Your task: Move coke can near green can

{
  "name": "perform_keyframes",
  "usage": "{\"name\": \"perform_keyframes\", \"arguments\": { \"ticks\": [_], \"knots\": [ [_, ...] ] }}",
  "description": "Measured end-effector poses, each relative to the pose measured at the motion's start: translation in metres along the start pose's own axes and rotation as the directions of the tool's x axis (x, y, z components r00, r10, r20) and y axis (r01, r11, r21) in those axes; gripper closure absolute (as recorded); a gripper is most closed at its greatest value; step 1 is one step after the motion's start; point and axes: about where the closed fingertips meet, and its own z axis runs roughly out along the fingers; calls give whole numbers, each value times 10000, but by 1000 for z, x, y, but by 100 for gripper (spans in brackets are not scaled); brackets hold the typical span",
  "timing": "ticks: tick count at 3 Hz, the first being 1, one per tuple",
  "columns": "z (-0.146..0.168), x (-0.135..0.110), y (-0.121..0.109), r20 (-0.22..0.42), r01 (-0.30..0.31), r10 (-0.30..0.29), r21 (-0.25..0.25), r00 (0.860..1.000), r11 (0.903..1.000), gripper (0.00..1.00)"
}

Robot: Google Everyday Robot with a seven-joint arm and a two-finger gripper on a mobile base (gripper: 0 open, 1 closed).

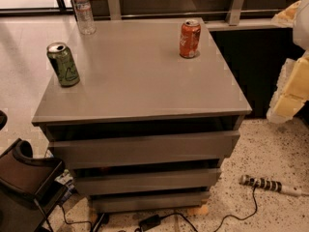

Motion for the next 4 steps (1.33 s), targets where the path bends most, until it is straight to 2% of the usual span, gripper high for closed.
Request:
{"name": "perform_keyframes", "arguments": {
  "ticks": [1, 2, 3, 4],
  "knots": [
    [0, 0, 0, 1, 1, -1, 2, 10000, 10000, 0],
    [4, 3, -17, 239, -379, 370, 369, 9990, 9986, 0],
    [16, 13, -52, 1179, -1448, 1326, 1018, 9841, 9842, 0],
    [53, 23, -81, 3154, -3097, 2589, 1225, 9130, 9429, 0]
  ]
}}
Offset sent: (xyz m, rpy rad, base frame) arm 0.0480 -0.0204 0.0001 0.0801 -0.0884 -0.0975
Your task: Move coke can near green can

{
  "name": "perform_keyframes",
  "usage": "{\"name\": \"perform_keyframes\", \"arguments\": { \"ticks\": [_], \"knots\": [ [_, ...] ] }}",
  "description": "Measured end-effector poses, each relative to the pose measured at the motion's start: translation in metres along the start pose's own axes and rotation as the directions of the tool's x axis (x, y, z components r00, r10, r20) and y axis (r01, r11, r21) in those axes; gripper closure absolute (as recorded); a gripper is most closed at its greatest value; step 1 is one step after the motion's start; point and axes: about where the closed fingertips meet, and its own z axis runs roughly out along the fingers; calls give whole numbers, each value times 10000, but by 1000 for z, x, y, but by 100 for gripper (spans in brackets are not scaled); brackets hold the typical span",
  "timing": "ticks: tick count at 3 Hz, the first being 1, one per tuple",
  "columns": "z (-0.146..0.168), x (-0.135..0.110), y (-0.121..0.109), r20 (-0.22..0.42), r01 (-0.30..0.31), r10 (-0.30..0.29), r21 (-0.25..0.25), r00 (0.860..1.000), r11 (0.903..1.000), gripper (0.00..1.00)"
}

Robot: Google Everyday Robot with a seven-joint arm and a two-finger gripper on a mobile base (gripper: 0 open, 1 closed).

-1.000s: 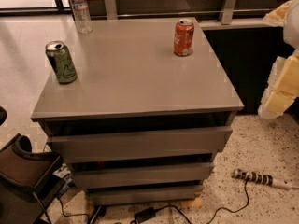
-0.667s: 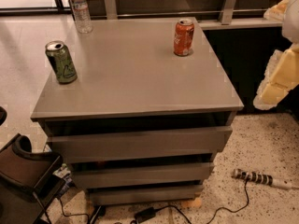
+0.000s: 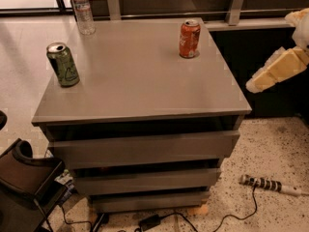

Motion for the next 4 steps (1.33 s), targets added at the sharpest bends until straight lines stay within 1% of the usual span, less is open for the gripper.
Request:
{"name": "perform_keyframes", "arguments": {
  "ticks": [1, 2, 3, 4],
  "knots": [
    [38, -1, -18, 1943, -935, 895, 117, 9768, 9956, 0],
    [66, -17, -44, 3889, -1619, 1308, 480, 9119, 9856, 0],
    [75, -37, -83, 5230, -2220, 1246, 1276, 8432, 9667, 0],
    [75, -38, -82, 5215, -2204, 1248, 1253, 8441, 9673, 0]
  ]
}}
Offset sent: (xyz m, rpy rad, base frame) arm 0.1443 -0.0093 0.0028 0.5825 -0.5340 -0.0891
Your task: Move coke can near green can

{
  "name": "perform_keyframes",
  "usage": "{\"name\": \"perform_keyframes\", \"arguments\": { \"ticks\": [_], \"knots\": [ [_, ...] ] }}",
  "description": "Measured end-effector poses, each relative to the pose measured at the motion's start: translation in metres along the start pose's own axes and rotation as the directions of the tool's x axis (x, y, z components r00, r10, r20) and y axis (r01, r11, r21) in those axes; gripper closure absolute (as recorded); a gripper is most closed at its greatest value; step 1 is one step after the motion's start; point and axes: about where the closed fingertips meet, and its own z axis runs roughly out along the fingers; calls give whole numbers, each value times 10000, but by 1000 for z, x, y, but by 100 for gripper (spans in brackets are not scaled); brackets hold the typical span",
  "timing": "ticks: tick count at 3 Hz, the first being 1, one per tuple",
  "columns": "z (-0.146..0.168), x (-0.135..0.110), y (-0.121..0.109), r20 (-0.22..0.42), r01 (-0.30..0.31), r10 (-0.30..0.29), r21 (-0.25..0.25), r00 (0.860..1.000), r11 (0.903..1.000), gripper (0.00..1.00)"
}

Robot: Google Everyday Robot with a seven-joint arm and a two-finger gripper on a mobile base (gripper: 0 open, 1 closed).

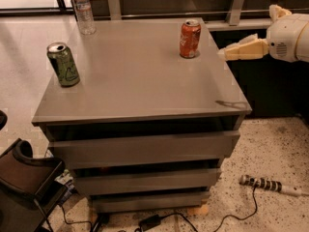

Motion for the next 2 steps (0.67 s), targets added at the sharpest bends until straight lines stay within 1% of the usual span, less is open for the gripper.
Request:
{"name": "perform_keyframes", "arguments": {
  "ticks": [1, 2],
  "knots": [
    [23, 5, -13, 350, -578, 579, -44, 9977, 9983, 0],
    [64, 14, -31, 1091, -1574, 1591, -246, 9812, 9872, 0]
  ]
}}
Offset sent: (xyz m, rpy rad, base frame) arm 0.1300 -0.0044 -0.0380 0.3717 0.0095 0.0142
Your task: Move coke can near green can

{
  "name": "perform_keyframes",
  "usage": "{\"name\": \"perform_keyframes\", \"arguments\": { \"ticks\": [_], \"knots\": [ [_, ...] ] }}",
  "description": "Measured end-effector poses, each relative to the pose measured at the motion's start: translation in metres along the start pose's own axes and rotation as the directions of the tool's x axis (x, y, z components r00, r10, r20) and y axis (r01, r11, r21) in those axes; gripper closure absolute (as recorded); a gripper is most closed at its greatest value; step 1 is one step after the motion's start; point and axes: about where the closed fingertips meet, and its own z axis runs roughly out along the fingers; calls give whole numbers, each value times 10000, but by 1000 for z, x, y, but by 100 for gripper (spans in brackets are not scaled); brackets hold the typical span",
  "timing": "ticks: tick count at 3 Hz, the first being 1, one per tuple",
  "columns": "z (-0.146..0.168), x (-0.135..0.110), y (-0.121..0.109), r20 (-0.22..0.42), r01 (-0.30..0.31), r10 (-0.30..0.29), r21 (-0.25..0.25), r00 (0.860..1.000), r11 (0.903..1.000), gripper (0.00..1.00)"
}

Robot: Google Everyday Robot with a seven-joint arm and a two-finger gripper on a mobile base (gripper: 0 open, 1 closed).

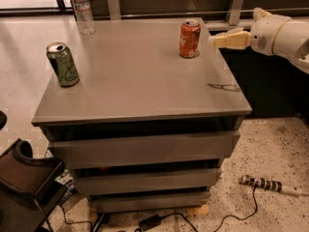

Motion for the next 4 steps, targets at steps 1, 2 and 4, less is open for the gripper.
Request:
{"name": "perform_keyframes", "arguments": {
  "ticks": [1, 2, 4],
  "knots": [
    [31, 9, -13, 470, -703, 711, -187, 9964, 9973, 0],
    [56, 15, -19, 657, -1048, 1072, -384, 9921, 9937, 0],
    [111, 34, -10, 452, -1355, 1406, -1010, 9890, 9856, 0]
  ]
}}
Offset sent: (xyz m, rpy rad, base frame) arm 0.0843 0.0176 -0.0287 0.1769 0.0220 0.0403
